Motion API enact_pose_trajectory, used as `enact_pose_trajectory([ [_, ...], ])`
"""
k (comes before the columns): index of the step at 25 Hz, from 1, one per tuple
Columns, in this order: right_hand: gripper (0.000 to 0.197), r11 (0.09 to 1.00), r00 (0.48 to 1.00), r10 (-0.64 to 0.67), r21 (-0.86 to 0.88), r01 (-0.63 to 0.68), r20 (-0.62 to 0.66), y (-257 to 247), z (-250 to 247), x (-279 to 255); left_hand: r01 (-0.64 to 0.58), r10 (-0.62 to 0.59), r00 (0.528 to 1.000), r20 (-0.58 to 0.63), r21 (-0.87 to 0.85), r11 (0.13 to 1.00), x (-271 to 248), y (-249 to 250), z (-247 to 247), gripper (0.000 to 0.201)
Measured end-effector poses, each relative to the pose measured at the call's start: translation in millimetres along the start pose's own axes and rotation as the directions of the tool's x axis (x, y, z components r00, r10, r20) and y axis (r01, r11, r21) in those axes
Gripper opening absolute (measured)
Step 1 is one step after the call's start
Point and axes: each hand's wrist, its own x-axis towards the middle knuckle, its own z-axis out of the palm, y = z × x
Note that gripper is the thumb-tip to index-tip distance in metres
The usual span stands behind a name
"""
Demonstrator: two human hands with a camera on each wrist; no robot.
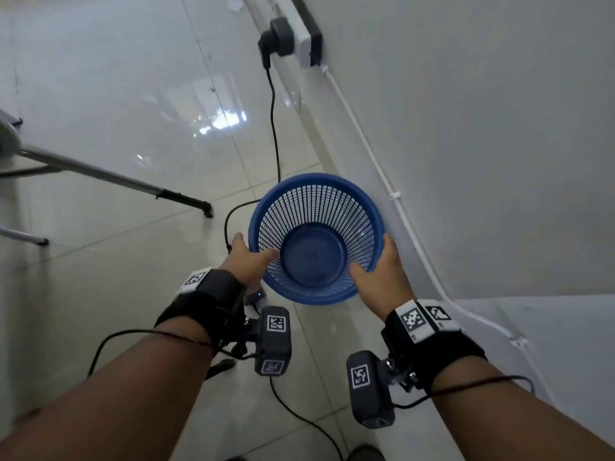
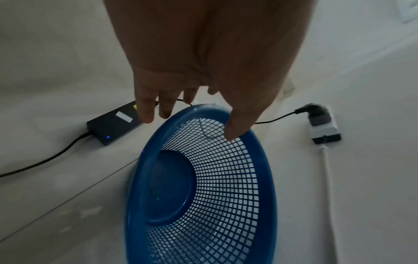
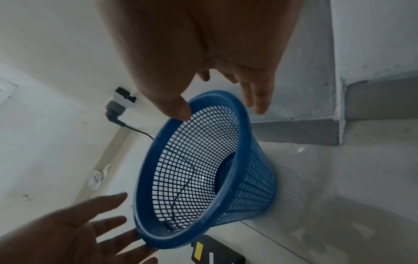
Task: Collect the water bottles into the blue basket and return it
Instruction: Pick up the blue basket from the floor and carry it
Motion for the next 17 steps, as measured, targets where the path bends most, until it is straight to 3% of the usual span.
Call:
enact_pose_trajectory([
  [2,0.086,0.998,0.998,-0.013,0.064,0.009,0.062,-28.8,17.3,-17.8,-0.058,0.051,0.994,-0.096,-0.069,0.996,-23.0,3.6,-33.4,0.054],
  [6,0.089,0.987,0.987,-0.132,0.103,0.122,0.091,-73.6,63.8,-53.6,-0.106,0.065,0.958,-0.279,-0.134,0.985,-56.4,-8.4,-105.1,0.054],
  [9,0.087,0.973,0.970,-0.206,0.132,0.189,0.128,-98.5,97.8,-75.6,-0.136,0.040,0.949,-0.313,-0.292,0.947,-87.8,-12.8,-155.9,0.052],
  [14,0.068,0.914,0.922,-0.356,0.263,0.309,0.152,-139.6,144.0,-101.9,-0.251,0.080,0.916,-0.394,-0.407,0.878,-127.4,-21.7,-224.3,0.047],
  [17,0.068,0.904,0.898,-0.398,0.249,0.348,0.188,-157.8,178.6,-118.1,-0.237,0.005,0.907,-0.422,-0.498,0.834,-135.8,-37.9,-255.4,0.047],
])
